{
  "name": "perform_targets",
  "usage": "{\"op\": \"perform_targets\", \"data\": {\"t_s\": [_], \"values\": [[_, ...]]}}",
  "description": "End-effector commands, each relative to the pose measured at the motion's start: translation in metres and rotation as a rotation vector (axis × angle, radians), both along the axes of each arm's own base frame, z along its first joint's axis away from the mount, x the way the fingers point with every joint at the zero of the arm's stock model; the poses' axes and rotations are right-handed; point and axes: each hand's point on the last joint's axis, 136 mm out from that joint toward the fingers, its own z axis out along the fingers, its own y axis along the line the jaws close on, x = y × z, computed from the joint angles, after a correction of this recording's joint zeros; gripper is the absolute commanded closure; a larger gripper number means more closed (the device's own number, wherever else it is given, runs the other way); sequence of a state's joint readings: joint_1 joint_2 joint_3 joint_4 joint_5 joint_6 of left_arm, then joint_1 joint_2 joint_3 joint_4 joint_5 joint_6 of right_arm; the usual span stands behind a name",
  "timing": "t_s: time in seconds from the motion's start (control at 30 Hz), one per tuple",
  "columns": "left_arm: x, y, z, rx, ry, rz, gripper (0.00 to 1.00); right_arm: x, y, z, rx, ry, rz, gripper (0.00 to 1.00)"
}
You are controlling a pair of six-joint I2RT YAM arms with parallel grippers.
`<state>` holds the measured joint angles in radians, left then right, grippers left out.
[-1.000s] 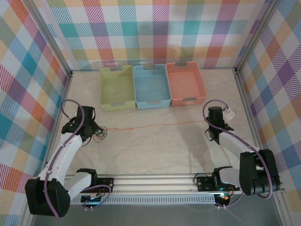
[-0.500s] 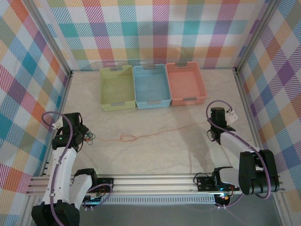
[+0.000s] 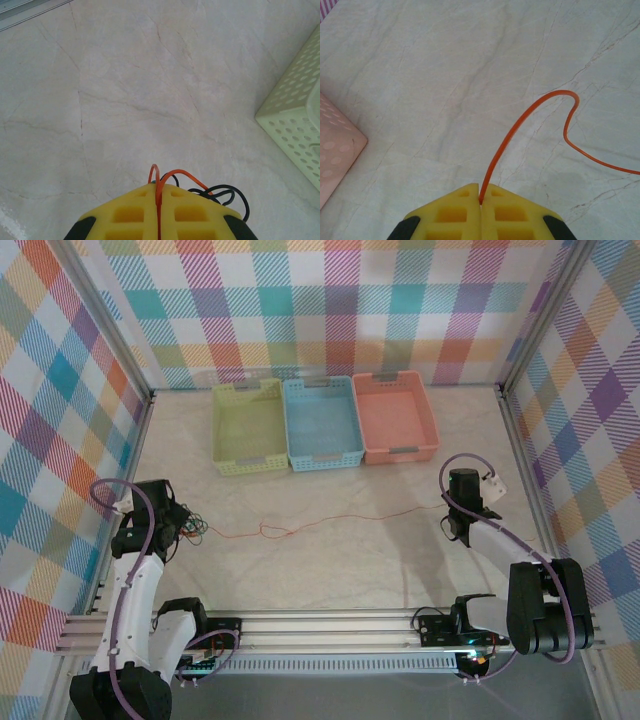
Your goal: Untangle the cables
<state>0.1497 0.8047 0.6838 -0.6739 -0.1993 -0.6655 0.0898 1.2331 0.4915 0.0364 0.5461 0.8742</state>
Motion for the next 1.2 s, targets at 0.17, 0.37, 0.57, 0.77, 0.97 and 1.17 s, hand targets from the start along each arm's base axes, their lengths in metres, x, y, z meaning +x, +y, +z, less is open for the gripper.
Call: {"op": "perform_targets", "data": {"t_s": [0.17,0.37,0.57,0.77,0.97,1.17], "values": [[0.022,-0.034,0.003,-0.137,-0.112,-0.169,1.0,0.027,0.032,0.004,0.043,-0.028,0.212,1.0],[0.023,-0.043,0.004,-0.17,-0.117,-0.212,1.0,0.031,0.044,0.011,0.053,-0.036,0.28,0.49],[0.023,-0.048,0.001,-0.183,-0.113,-0.232,1.0,0.032,0.078,0.061,-0.021,-0.149,0.453,0.42],[0.025,-0.053,-0.002,-0.198,-0.108,-0.251,1.0,0.039,0.179,0.101,-0.022,-0.312,0.928,0.46],[0.025,-0.055,-0.004,-0.199,-0.103,-0.262,1.0,0.008,0.311,0.096,-0.06,-0.317,1.557,0.48],[0.024,-0.056,-0.007,-0.199,-0.098,-0.267,1.0,-0.031,0.383,0.053,-0.255,-0.185,2.019,0.45]]}}
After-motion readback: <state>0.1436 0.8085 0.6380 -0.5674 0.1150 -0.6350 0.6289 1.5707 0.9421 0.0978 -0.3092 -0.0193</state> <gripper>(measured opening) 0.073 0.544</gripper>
